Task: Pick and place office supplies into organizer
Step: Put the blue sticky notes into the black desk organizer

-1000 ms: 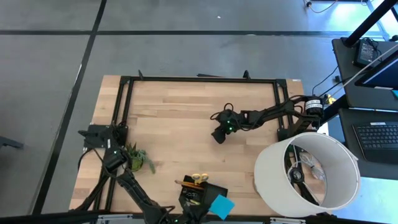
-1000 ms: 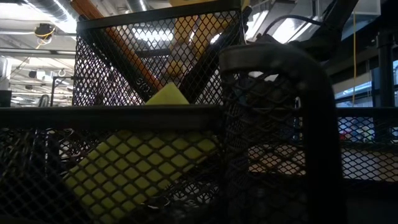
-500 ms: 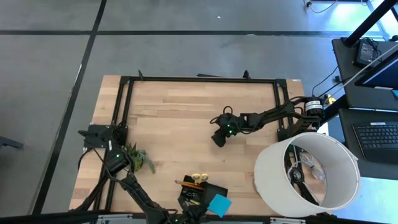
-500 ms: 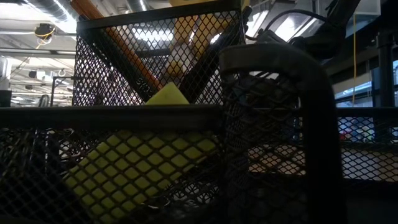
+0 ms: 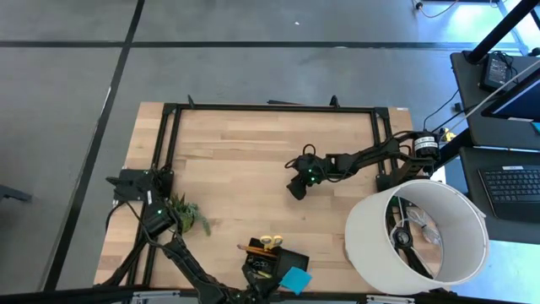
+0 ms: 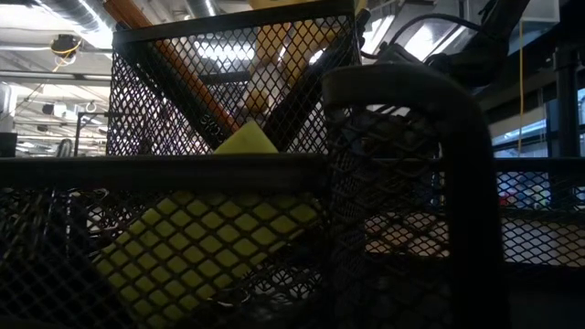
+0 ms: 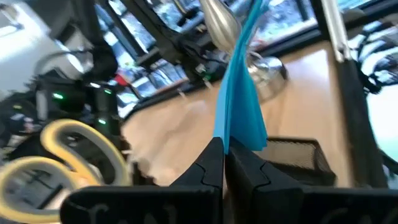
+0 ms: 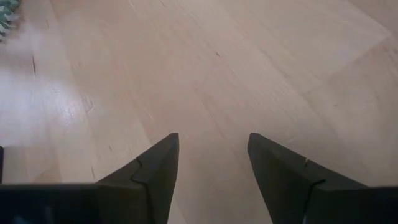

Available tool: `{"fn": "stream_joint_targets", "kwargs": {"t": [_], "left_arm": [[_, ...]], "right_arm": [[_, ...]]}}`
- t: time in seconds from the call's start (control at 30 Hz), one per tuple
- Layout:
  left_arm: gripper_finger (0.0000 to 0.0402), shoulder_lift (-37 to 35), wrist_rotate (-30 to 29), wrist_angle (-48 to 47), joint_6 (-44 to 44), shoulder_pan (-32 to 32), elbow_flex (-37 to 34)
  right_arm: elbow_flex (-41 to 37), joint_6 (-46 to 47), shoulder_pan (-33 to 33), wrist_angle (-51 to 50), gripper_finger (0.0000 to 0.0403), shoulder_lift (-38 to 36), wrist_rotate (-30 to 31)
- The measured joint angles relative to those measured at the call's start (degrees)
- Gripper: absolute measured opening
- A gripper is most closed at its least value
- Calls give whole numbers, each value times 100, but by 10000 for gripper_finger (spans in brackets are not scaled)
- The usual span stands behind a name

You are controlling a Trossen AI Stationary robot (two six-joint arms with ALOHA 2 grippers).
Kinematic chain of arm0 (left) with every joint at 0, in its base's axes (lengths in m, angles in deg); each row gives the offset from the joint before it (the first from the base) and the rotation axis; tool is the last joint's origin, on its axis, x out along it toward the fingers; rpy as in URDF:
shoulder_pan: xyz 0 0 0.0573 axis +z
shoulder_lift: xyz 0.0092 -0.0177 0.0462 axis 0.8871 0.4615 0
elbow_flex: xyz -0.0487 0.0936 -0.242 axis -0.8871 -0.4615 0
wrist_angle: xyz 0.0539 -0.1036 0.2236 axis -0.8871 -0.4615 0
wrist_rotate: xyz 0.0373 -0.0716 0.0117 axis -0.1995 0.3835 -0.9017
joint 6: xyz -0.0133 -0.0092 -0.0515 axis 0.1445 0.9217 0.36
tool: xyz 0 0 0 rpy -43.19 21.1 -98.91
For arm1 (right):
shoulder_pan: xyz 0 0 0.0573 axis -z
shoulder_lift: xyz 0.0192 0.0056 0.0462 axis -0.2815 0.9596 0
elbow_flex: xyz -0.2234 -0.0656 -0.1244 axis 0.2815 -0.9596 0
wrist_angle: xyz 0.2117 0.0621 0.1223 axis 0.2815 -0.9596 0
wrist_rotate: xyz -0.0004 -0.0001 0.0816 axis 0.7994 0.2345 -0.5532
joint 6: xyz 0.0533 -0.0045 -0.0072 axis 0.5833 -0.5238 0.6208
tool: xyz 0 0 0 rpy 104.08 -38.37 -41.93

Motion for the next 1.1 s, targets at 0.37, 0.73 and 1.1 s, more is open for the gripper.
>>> {"fn": "stream_joint_targets", "kwargs": {"t": [0.37, 0.73, 1.1], "left_arm": [[2, 0, 660, -1531, 1650, 144, 0], [2, -15, 1648, -2647, 2923, 347, 11], [2, -35, 1939, -2907, 3049, 387, 20]], "right_arm": [[0, -20, -102, 15, 200, 0, 75], [-2, -20, -111, 20, 200, 0, 133], [-2, -22, -111, 21, 200, 0, 146]]}}
